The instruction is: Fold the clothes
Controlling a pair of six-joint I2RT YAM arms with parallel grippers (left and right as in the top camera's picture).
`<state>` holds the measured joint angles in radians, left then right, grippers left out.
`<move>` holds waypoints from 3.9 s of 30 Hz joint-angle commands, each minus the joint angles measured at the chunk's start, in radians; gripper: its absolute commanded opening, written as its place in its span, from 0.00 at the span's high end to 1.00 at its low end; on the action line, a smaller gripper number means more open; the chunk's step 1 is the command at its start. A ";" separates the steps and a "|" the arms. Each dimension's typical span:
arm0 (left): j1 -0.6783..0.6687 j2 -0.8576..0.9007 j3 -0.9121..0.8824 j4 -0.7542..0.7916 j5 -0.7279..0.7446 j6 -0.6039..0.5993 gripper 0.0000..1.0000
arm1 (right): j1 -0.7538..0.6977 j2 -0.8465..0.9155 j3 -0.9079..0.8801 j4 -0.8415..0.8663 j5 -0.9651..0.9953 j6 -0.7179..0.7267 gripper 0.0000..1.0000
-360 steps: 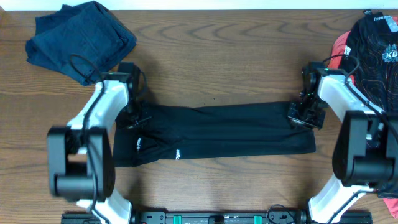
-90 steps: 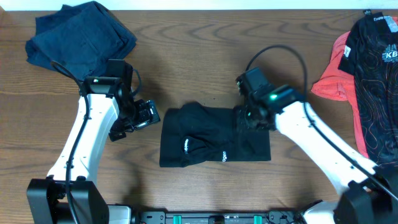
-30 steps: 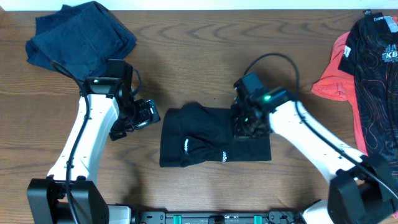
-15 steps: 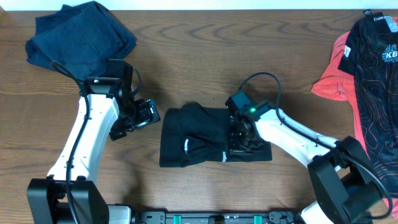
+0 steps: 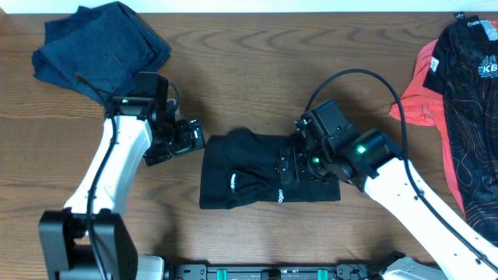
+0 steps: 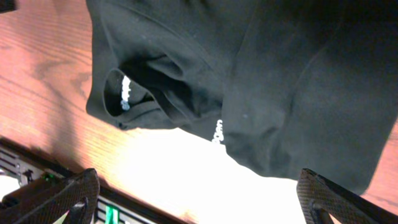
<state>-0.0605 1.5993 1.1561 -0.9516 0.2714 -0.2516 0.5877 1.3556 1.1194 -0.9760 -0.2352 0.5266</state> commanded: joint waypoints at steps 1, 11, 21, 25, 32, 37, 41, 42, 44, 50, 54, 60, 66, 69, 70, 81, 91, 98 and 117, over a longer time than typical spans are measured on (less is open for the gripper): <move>0.024 0.053 -0.009 0.010 0.037 0.081 0.02 | -0.002 -0.017 0.010 -0.020 0.002 -0.034 0.01; 0.130 0.219 -0.010 0.007 0.310 0.290 0.02 | -0.001 -0.014 0.009 -0.054 0.003 -0.054 0.01; 0.149 0.291 -0.066 0.031 0.348 0.312 0.02 | -0.001 -0.014 0.009 -0.045 0.003 -0.061 0.01; 0.149 0.294 -0.137 0.092 0.434 0.334 0.02 | -0.001 -0.014 0.009 -0.032 0.003 -0.061 0.01; 0.141 0.294 -0.273 0.210 0.572 0.334 0.02 | -0.001 -0.014 0.009 -0.029 0.003 -0.061 0.01; 0.101 0.294 -0.345 0.286 0.619 0.326 0.02 | -0.001 -0.014 0.009 -0.021 0.003 -0.061 0.01; 0.061 0.294 -0.362 0.327 0.619 0.289 0.02 | -0.001 -0.014 0.009 -0.020 0.002 -0.061 0.01; 0.051 0.294 -0.362 0.335 0.619 0.282 0.02 | -0.001 -0.014 0.009 -0.022 0.002 -0.061 0.01; 0.032 0.294 -0.362 0.361 0.618 0.259 0.02 | -0.001 -0.014 0.009 -0.025 0.002 -0.061 0.01; -0.013 0.294 -0.362 0.444 0.580 0.158 0.02 | -0.001 -0.014 0.009 -0.035 0.002 -0.061 0.01; -0.031 0.294 -0.362 0.484 0.572 0.132 0.04 | -0.001 -0.014 0.009 -0.039 0.002 -0.061 0.01; -0.051 0.294 -0.362 0.554 0.465 0.008 0.42 | -0.001 -0.014 0.009 -0.042 0.002 -0.060 0.01; -0.068 0.294 -0.362 0.596 0.460 0.006 0.94 | -0.001 -0.014 0.009 -0.053 0.003 -0.061 0.01; -0.068 0.294 -0.362 0.598 0.459 0.002 0.94 | -0.001 -0.014 0.009 -0.055 0.003 -0.061 0.01; -0.068 0.294 -0.362 0.598 0.458 0.002 0.94 | -0.001 -0.014 0.009 -0.055 0.003 -0.061 0.01; 0.048 0.276 -0.290 0.445 0.359 0.061 0.94 | -0.001 -0.014 0.009 -0.085 0.015 -0.072 0.01; 0.088 0.155 -0.068 0.074 0.078 0.122 0.94 | -0.001 -0.005 0.002 -0.063 0.091 -0.062 0.01; 0.055 -0.049 0.024 -0.052 0.084 0.123 0.94 | -0.001 0.093 -0.041 0.081 0.101 -0.048 0.03; -0.253 -0.222 0.023 0.001 0.087 0.014 0.94 | 0.038 0.536 -0.041 0.360 -0.099 0.027 0.14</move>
<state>-0.2768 1.3746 1.1622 -0.9646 0.3592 -0.1963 0.5941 1.8465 1.0893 -0.6224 -0.3019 0.5312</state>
